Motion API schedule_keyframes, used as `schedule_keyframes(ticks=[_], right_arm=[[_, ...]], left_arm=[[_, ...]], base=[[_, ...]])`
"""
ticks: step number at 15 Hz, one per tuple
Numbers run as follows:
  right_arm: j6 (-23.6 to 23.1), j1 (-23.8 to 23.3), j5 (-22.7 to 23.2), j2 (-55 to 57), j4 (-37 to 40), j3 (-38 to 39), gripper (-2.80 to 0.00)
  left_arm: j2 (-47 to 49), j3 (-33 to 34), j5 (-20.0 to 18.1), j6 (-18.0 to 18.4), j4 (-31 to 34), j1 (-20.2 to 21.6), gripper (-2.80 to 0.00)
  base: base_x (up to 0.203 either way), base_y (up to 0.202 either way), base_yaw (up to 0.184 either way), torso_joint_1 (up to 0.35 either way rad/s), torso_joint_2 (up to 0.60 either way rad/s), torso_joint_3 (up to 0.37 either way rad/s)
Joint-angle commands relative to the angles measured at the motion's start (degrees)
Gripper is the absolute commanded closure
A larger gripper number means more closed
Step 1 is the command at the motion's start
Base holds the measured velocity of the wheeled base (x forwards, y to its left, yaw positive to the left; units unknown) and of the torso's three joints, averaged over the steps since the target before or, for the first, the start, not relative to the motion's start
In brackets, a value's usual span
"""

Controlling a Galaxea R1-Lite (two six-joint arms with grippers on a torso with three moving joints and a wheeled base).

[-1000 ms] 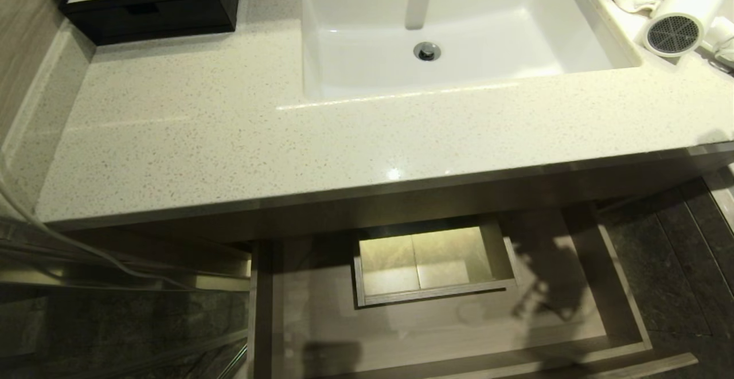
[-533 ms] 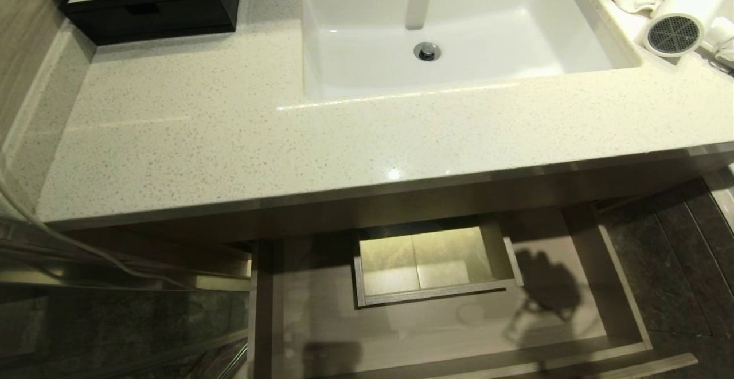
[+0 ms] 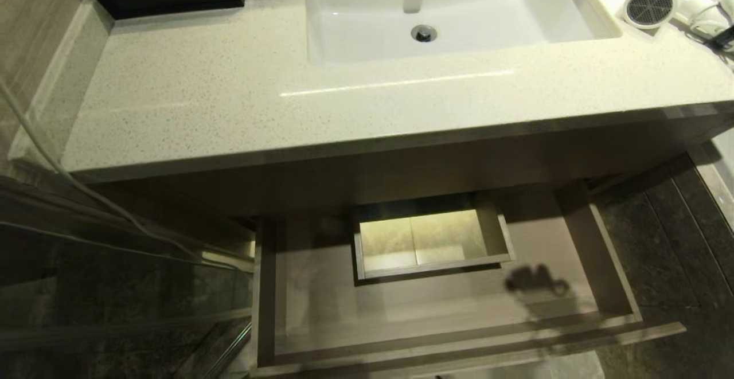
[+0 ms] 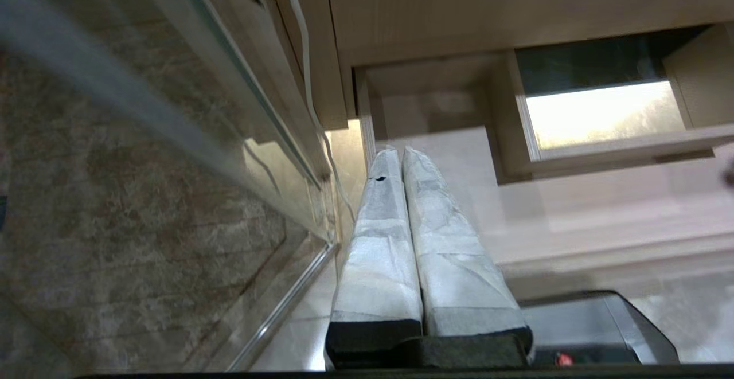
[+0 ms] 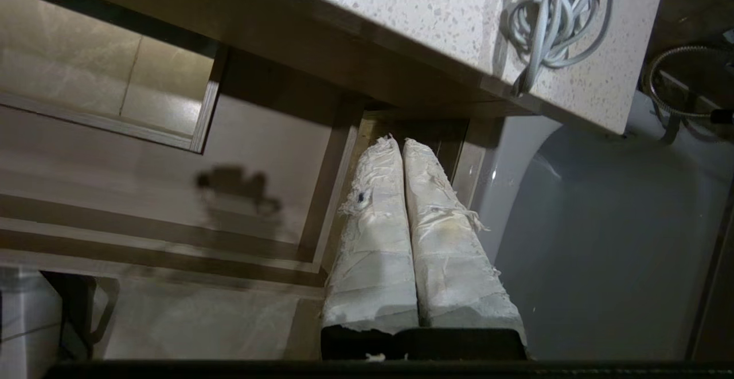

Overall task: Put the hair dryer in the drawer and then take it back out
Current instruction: Close the drawer

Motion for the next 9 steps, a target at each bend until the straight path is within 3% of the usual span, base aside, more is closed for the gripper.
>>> schedule_keyframes(ticks=[1, 9], right_arm=[[-0.21, -0.03, 0.18, -0.57, 0.12, 0.21, 0.0], [-0.21, -0.03, 0.22, -2.46, 0.04, 2.23, 0.0]], left_arm=[[0.0, 0.0, 0.01, -0.02, -0.01, -0.01, 0.0], [0.0, 0.0, 0.01, -0.02, -0.01, 0.02, 0.0]], base=[[0.0, 0.0, 0.0, -0.3, 0.05, -0.249], [0.0, 0.0, 0.0, -0.281, 0.0, -0.286]])
